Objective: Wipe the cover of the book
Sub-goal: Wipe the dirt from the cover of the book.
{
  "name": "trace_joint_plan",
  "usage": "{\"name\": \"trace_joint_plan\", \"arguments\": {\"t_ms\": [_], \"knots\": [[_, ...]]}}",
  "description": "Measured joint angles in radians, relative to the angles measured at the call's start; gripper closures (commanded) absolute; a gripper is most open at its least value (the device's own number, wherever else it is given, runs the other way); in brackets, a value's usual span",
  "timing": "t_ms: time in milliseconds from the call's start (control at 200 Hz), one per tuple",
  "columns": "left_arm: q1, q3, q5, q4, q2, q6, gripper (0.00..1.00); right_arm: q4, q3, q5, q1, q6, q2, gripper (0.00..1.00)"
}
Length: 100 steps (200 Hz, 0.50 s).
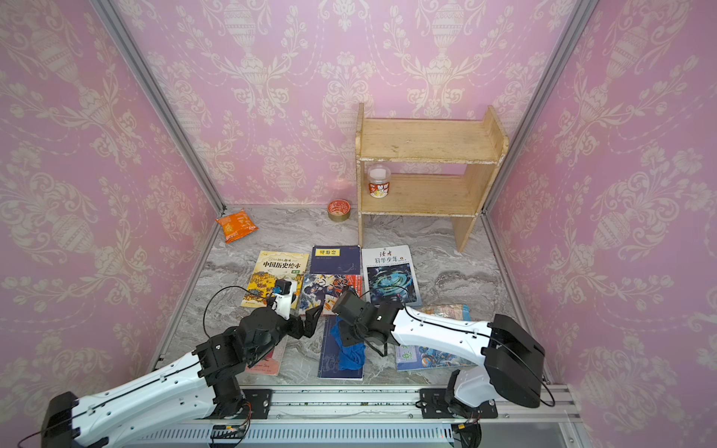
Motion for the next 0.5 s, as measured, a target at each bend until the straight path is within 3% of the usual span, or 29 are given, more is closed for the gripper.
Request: {"name": "trace_joint_plan", "arguments": {"t_ms": [240, 500], "knots": [[0.016, 0.000, -0.018, -0.025, 0.000, -0.034, 0.01, -0.008, 0.055, 0.023, 0.053, 0.011, 0.215, 1.00], [0.028, 0.000, -0.018, -0.025, 0.000, -0.048, 0.01, 0.000, 0.060, 0.009, 0.024, 0.039, 0.223, 1.00]]}}
